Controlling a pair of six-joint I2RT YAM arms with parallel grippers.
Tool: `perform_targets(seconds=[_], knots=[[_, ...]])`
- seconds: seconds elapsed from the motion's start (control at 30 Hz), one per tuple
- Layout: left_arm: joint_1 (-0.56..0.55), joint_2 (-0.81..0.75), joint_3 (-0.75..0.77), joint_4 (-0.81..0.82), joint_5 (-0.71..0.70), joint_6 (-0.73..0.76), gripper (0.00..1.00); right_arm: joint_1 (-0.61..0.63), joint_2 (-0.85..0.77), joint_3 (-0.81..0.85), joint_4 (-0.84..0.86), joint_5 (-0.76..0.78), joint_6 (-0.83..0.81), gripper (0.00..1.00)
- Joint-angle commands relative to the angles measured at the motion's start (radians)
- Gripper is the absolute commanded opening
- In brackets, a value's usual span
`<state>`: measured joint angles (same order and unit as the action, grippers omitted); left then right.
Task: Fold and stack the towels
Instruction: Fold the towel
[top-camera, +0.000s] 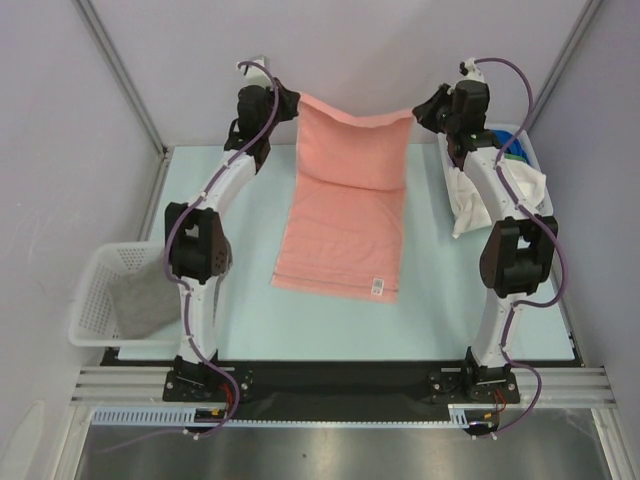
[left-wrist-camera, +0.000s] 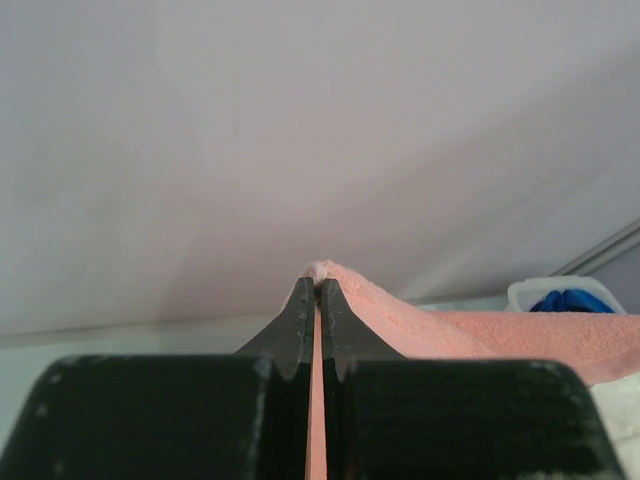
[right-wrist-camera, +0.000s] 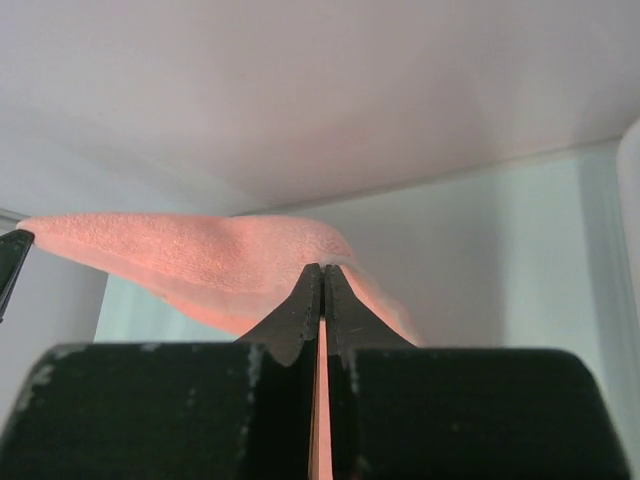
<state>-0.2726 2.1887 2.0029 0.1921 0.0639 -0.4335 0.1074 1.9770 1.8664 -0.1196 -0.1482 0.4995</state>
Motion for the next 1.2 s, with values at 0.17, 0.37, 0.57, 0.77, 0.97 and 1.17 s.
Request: perform_targets(seconds=[0.17, 0.37, 0.57, 0.77, 0.97, 1.17], knots=[[0.021, 0.055, 0.160, 0.098, 0.056, 0.010, 0.01, -0.003, 0.025, 0.140, 0.052, 0.021, -0.044, 0.00], [0.021, 0.022, 0.149, 0.098, 0.066, 0.006, 0.00, -0.005, -0.016, 0.126, 0.040, 0.019, -0.033, 0.00], [0.021, -0.067, 0.019, 0.121, 0.060, 0.004, 0.00, -0.003, -0.098, 0.004, 0.054, 0.018, -0.023, 0.00], [0.023, -0.171, -0.128, 0.150, 0.051, 0.002, 0.00, -0.002, -0.207, -0.143, 0.086, 0.030, -0.010, 0.00], [0.026, -0.257, -0.242, 0.171, 0.047, 0.003, 0.00, -0.002, -0.291, -0.236, 0.100, 0.039, -0.006, 0.00], [0.027, -0.322, -0.364, 0.211, 0.039, -0.005, 0.01, -0.002, -0.362, -0.331, 0.109, 0.041, 0.010, 0.00]])
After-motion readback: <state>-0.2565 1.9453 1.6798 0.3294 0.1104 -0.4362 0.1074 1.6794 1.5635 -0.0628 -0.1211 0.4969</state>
